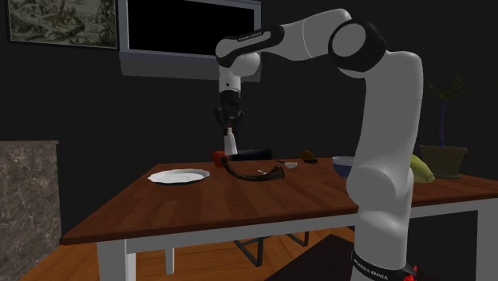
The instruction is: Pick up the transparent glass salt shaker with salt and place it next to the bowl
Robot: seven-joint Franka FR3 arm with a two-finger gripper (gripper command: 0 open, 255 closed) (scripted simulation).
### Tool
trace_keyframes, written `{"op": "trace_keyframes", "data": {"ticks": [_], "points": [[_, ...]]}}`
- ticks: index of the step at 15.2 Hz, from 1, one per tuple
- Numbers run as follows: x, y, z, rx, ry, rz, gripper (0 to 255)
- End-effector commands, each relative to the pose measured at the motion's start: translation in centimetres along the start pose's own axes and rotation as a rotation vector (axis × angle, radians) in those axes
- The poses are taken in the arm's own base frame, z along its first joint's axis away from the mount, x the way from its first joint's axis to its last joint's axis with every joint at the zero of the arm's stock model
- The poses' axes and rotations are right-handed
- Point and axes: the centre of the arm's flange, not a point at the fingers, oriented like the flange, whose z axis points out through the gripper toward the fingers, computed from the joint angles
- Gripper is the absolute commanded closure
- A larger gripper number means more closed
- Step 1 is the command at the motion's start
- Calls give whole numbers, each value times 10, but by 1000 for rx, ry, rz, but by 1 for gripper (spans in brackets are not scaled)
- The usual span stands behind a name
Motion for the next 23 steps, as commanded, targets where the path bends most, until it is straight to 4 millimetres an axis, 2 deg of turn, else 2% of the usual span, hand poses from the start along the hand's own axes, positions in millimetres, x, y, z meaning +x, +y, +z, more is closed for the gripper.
{"op": "trace_keyframes", "data": {"ticks": [1, 5, 23], "points": [[-1, -1, -10, 0, 0, 0, 255], [-3, -2, -27, 0, 0, 0, 255], [-86, 221, -35, 0, 0, 0, 255]]}}
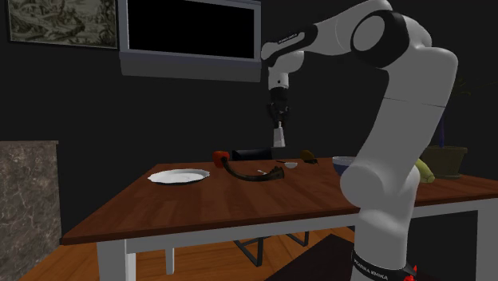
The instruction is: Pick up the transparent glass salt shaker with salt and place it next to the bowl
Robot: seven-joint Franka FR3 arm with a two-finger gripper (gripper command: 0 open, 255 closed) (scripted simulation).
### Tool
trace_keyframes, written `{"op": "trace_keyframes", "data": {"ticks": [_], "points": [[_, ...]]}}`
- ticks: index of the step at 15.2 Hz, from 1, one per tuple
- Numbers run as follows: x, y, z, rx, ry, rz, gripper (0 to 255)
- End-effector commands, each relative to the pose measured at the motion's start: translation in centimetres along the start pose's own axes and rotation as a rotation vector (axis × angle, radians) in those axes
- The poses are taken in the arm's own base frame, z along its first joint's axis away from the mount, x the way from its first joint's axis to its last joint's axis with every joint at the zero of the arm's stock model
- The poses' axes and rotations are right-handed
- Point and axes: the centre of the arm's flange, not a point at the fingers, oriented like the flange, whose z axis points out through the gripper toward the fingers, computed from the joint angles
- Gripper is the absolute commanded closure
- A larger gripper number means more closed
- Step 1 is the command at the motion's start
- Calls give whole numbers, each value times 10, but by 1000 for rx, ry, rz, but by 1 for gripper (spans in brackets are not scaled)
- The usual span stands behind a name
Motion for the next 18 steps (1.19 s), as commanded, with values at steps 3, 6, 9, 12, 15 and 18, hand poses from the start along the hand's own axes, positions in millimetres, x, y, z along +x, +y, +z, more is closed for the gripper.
{"op": "trace_keyframes", "data": {"ticks": [3, 6, 9, 12, 15, 18], "points": [[-18, 52, -3, 0, 0, -1, 255], [-31, 90, -4, 0, 0, -1, 255], [-45, 127, -6, 0, 0, -1, 255], [-59, 164, -7, 0, 0, -1, 255], [-73, 201, -8, 0, 0, -1, 255], [-83, 232, -4, 0, 0, -1, 255]]}}
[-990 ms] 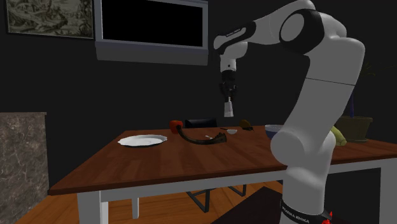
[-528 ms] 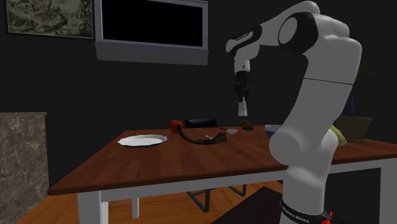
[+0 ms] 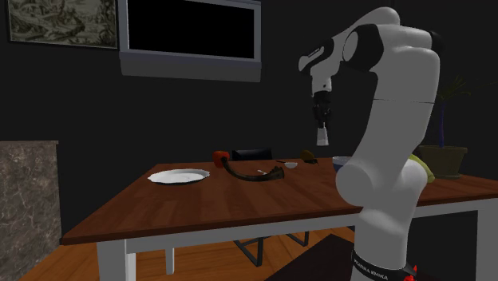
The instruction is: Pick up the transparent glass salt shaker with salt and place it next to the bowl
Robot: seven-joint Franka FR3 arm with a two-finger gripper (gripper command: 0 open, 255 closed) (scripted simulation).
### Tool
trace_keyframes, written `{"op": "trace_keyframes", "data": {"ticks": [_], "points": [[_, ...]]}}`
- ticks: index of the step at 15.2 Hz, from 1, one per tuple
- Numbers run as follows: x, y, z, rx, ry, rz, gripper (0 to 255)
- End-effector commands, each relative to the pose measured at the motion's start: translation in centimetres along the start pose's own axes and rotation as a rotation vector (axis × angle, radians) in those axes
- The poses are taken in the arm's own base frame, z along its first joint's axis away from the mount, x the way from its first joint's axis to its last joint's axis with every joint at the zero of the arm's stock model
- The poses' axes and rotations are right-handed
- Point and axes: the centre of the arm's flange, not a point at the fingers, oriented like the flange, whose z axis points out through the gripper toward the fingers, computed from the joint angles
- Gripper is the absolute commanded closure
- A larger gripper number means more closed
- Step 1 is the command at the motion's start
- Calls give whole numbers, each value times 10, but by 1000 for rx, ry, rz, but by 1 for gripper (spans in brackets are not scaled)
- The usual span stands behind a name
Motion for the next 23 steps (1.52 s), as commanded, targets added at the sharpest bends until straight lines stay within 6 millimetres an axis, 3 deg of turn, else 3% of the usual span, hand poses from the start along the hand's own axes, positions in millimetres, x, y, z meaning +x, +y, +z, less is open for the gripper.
{"op": "trace_keyframes", "data": {"ticks": [1, 23], "points": [[-2, 10, 8, 0, 0, -2, 255], [12, 19, 123, 0, 0, -2, 255]]}}
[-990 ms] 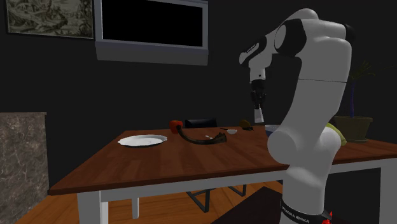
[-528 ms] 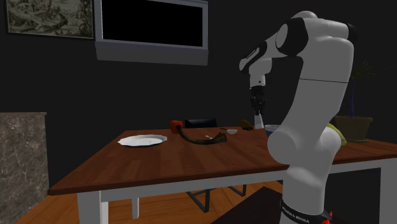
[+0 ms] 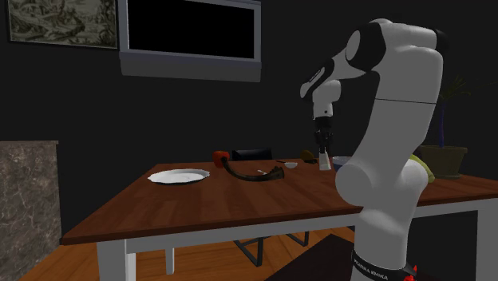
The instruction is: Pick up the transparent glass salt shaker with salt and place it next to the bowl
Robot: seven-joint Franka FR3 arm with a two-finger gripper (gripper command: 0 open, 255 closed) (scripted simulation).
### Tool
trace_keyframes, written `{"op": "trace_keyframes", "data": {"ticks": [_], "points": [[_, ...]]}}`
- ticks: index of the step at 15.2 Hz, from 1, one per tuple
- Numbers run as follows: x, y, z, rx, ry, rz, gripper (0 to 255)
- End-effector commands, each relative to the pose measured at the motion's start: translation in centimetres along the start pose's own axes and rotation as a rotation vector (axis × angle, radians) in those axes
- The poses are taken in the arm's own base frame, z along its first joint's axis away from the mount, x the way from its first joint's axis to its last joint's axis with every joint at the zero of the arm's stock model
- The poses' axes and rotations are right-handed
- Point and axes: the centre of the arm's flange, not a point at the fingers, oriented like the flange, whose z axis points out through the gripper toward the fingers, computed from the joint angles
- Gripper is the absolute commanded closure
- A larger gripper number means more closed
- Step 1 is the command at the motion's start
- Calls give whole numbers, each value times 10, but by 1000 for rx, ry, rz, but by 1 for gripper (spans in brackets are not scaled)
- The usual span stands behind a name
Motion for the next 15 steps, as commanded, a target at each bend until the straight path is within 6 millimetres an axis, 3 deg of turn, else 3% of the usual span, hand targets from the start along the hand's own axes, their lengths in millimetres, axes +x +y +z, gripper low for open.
{"op": "trace_keyframes", "data": {"ticks": [1, 8, 15], "points": [[2, 1, 11, 0, 0, 0, 255], [7, 4, 49, 0, 0, 0, 255], [7, 4, 49, 0, 0, 0, 255]]}}
